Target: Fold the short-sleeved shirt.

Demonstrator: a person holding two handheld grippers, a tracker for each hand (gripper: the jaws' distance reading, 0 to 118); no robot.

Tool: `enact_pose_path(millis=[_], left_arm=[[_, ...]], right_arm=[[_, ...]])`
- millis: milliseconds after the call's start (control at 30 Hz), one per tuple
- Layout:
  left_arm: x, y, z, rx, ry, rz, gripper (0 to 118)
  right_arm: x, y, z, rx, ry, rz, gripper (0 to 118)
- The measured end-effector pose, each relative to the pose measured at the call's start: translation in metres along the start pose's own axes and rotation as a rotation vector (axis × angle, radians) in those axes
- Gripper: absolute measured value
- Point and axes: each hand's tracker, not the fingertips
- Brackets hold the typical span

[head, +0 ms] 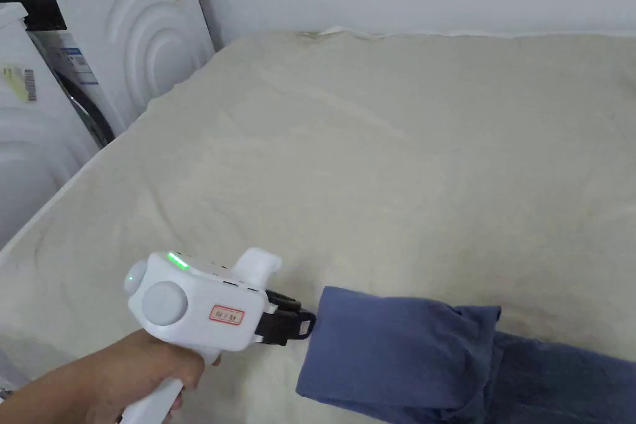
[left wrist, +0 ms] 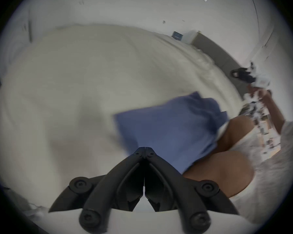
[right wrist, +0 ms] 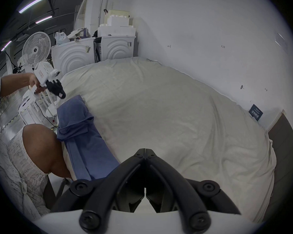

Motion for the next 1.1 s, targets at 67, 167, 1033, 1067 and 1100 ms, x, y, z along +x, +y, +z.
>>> enact_pose_path(millis=[67,167,1033,1067,1100], left_arm=[[-0.015,-0.006,0.011,-0.022,0.006,0.021,0],[-0.045,-0.011,0.017,-0.033,-0.027,0.127,0],[-0.111,-0.054,-0.103,-0.065,-0.845,0.671,72],[-0.108,-0.051,-0.106,-0.054,-0.84,0.66,72],[-0.105,-0.049,-0.112,-0.06,-0.85,0.669,72]], right_arm=[[-0.003,0.004,-0.004,0.0,0.007,0.004,0],[-0.008,0.008,-0.008,0.0,0.017,0.014,0],[-0.012,-0.003,-0.026,-0.079,0.04,0.029,0],[-0.011,-0.004,-0.028,-0.084,0.04,0.027,0],[-0.009,-0.005,-0.032,-0.093,0.04,0.025,0]])
